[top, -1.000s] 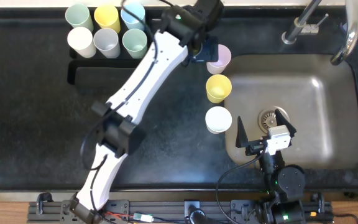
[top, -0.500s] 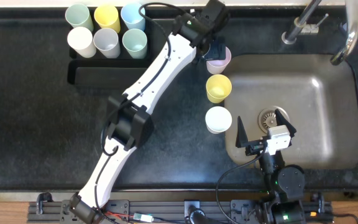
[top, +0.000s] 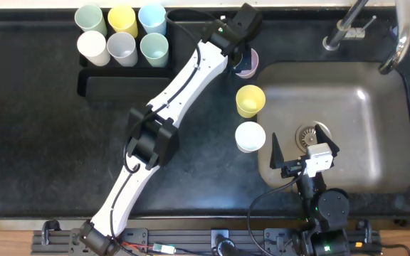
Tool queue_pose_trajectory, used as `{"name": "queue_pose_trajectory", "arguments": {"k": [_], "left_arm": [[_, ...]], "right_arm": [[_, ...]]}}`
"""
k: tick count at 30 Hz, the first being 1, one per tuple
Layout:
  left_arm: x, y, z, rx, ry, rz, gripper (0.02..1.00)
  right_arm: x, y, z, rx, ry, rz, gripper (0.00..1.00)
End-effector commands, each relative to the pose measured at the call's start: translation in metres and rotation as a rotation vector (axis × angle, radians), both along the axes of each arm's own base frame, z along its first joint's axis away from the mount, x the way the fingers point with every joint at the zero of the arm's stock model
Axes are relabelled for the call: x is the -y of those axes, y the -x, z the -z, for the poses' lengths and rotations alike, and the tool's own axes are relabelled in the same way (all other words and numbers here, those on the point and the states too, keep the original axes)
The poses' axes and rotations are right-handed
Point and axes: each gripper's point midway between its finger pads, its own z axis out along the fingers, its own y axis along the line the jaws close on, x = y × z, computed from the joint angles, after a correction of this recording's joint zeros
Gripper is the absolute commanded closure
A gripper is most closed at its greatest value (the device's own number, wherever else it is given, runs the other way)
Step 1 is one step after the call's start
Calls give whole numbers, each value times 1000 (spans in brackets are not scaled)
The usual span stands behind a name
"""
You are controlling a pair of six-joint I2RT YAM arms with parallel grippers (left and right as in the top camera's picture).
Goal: Store Cups
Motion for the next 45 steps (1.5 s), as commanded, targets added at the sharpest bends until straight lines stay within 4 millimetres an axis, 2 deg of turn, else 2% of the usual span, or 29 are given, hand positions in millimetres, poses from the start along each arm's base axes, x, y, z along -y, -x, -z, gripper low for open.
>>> {"name": "queue_pose_trajectory", "arguments": {"k": [1, 2, 3, 5, 6, 7, 10, 11, 13, 15, 19, 20, 24, 25, 28, 36, 45], "left_arm": [[-31, -11, -143, 295, -10, 49, 985], [-40, -10, -162, 326, -4, 40, 985], [-53, -7, -189, 366, 9, 29, 985], [-88, 4, -233, 424, 25, -13, 985], [-124, 16, -262, 465, 23, -46, 985], [-149, 25, -275, 483, 10, -77, 985], [-209, 46, -288, 494, -36, -165, 982], [-248, 60, -284, 476, -70, -222, 982], [-282, 71, -273, 444, -102, -283, 982], [-311, 80, -258, 399, -121, -331, 982], [-347, 88, -220, 290, -108, -310, 982], [-360, 88, -197, 240, -110, -283, 982], [-375, 88, -157, 164, -153, -219, 980], [-377, 87, -140, 122, -165, -199, 982], [-380, 83, -121, 81, -175, -177, 980], [-389, 78, -96, 16, -206, -173, 982], [-419, 83, -61, -81, -185, -234, 982]], "right_arm": [[-1, 0, 4, 0, 0, -6, 3], [-1, 0, 4, 0, 0, -6, 3], [-1, 0, 4, 0, 0, -6, 3], [-1, 0, 4, 0, 0, -6, 3], [-1, 0, 4, 0, 0, -6, 3], [-1, 0, 4, 0, 0, -6, 3], [-1, 0, 4, 0, 0, -6, 5], [-1, 0, 4, 0, 0, -6, 3], [-1, 0, 4, 0, 0, -6, 5], [-1, 0, 4, 0, 0, -6, 3], [-1, 0, 4, 0, 0, -6, 5], [-1, 0, 4, 0, 0, -6, 5], [-1, 0, 4, 0, 0, -6, 3], [-1, 0, 4, 0, 0, -6, 3], [-1, 0, 4, 0, 0, -6, 5], [-1, 0, 4, 0, 0, -6, 3], [-1, 0, 4, 0, 0, -6, 5]]}}
